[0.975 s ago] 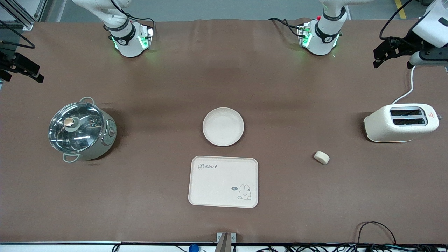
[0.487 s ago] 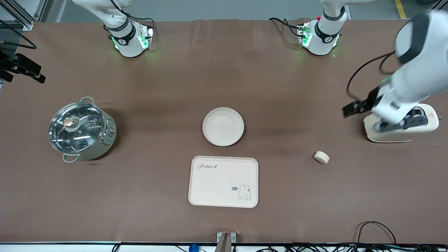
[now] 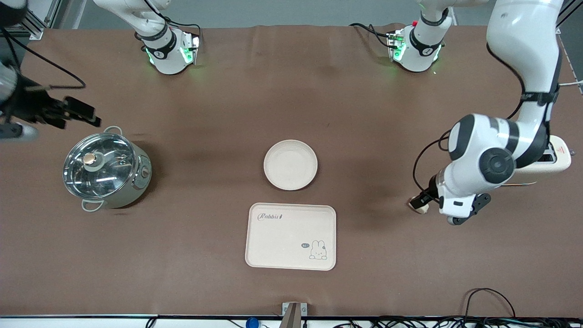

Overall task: Place bun in plate and plate on tray
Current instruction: 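Grasp the white bun with the left gripper while the right gripper reaches forward, then carry the bun onto the white plate with the left gripper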

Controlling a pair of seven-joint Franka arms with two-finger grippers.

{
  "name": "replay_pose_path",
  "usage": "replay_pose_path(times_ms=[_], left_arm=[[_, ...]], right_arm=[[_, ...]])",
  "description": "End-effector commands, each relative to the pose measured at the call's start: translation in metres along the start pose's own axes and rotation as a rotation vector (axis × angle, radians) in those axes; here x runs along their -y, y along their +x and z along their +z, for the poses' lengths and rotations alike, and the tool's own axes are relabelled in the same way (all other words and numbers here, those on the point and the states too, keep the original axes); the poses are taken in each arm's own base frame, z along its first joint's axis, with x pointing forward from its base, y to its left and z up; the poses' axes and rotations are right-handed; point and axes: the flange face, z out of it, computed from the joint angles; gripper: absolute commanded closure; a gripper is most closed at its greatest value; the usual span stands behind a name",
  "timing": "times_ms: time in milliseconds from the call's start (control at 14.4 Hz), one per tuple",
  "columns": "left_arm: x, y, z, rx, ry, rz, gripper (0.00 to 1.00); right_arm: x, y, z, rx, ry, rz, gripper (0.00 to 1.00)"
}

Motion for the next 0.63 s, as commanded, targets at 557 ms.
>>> replay_pose_path(times_ms=[557], left_arm=[[0.004,0.026,0.11,-0.006,-0.009,-0.135,0.27]], right_arm=[[0.1,0.019,0.217,0.003,0.224,0.11,0.0]])
